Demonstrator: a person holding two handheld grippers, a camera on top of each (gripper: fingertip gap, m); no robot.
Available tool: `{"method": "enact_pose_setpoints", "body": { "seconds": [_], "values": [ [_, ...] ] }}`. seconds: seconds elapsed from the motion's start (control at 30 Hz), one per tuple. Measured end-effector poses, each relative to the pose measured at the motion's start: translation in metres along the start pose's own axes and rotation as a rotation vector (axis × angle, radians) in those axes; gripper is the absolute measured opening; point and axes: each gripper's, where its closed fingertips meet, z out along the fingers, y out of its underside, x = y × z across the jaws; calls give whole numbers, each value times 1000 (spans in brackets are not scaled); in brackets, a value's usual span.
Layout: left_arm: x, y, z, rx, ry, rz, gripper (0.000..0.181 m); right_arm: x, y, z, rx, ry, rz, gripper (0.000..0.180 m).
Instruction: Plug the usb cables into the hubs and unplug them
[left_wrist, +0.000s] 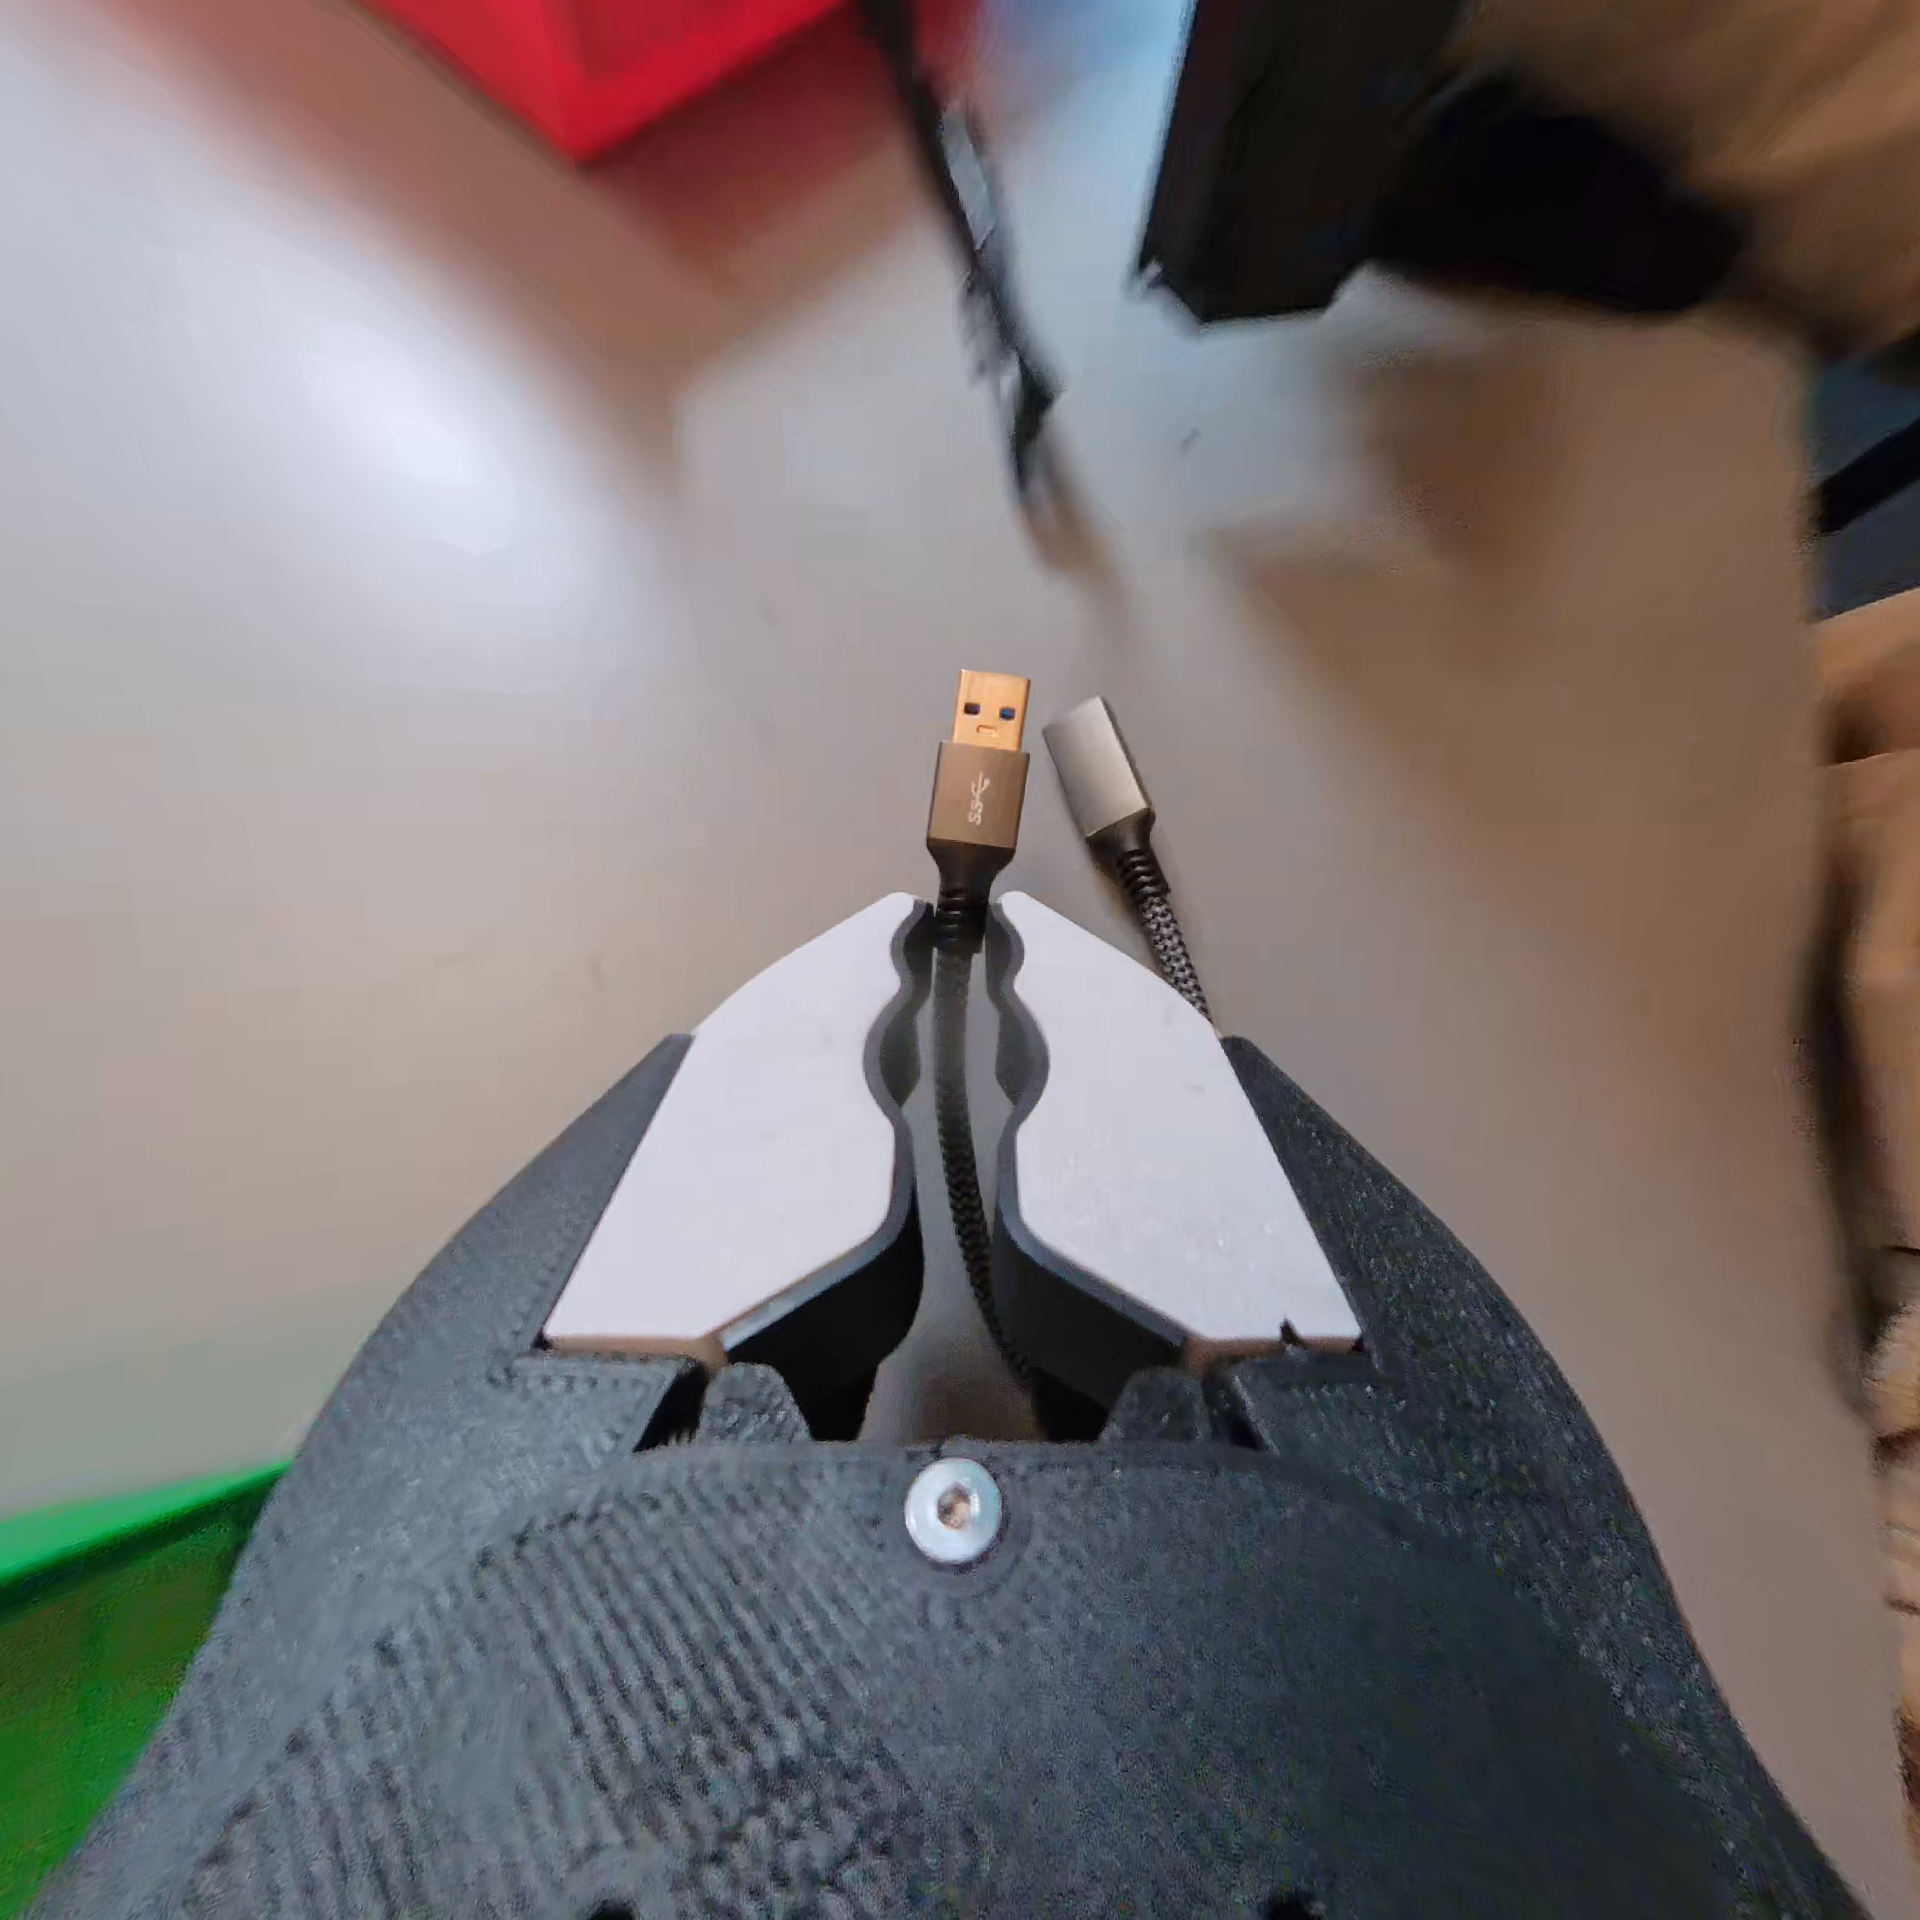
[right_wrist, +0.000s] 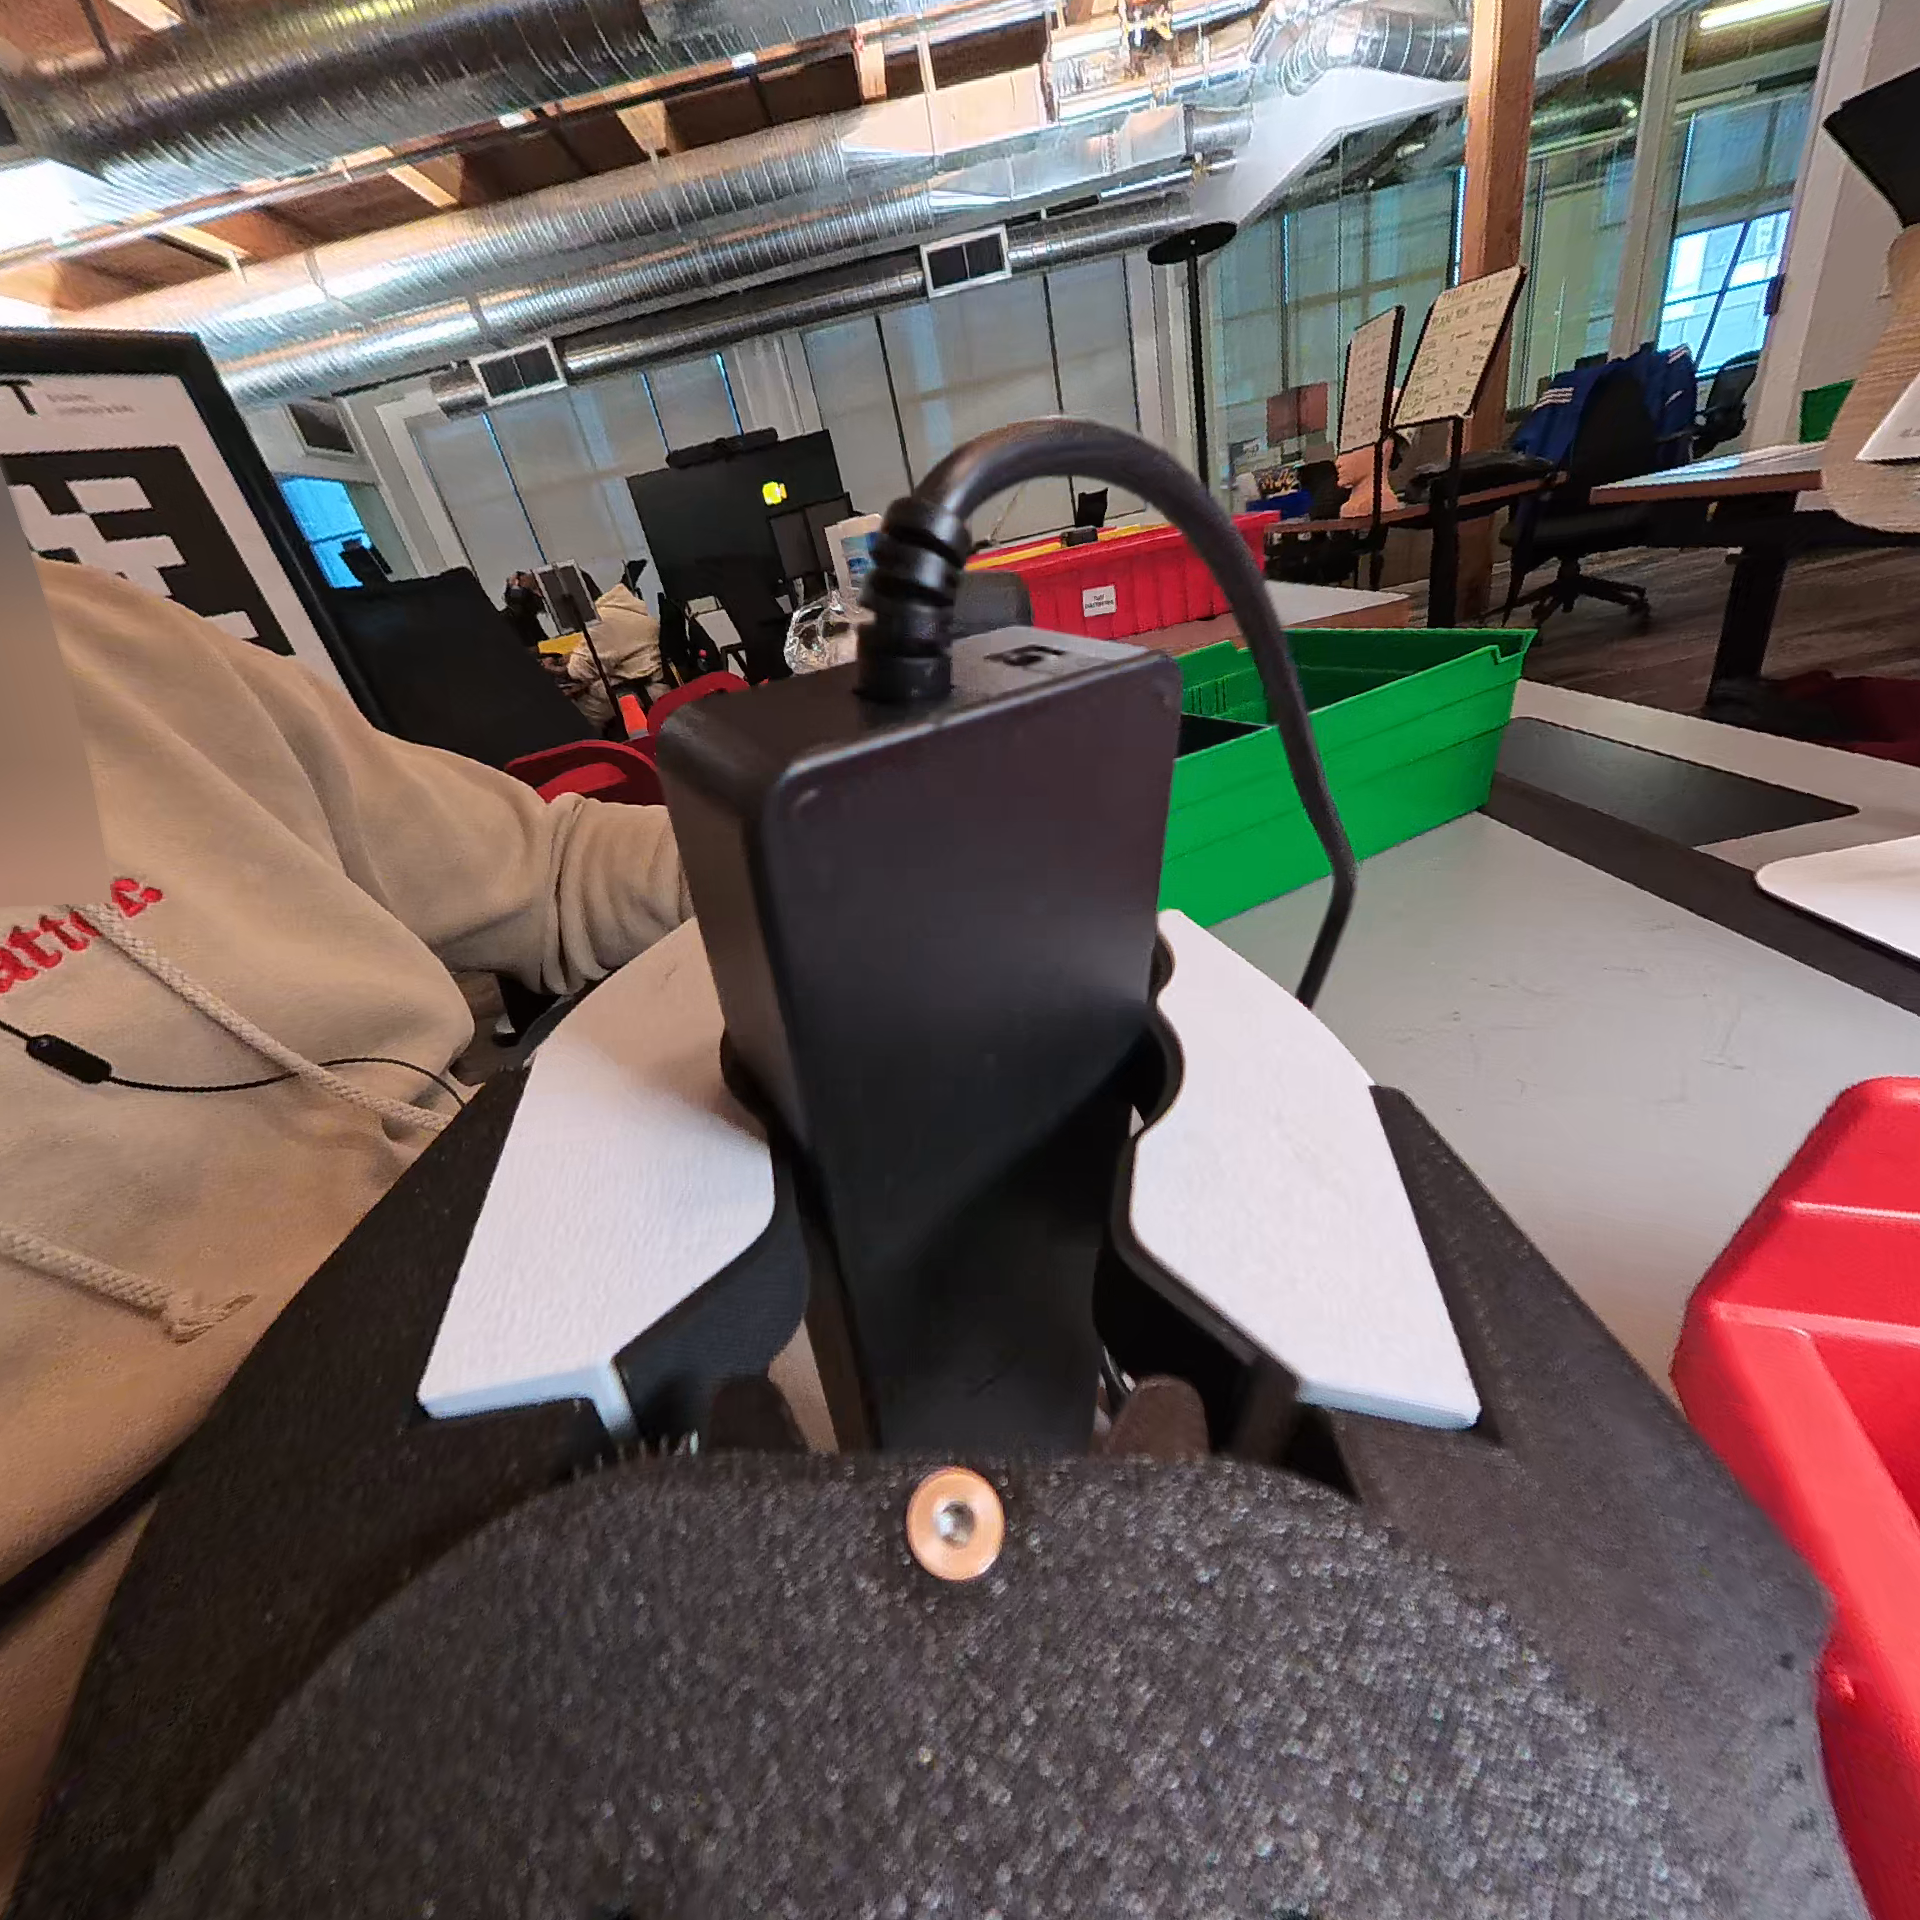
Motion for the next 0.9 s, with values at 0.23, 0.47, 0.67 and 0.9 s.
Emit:
{"method": "enact_pose_setpoints", "body": {
  "seconds": [0.23, 0.47, 0.67, 0.9],
  "values": [
    [33, -31, -10, 184, 163, 20, 9, -3, 2, 2, -14, -5, -15, 69],
    [36, -13, 12, 76, 132, 38, 10, -7, 3, 5, -17, -13, -28, 69],
    [44, -35, 23, 172, 79, 74, 25, -11, 0, 13, 8, 5, -70, 68],
    [56, -79, 48, 303, -100, 199, 64, -26, -20, 46, 151, 112, -141, 69]
  ]
}}
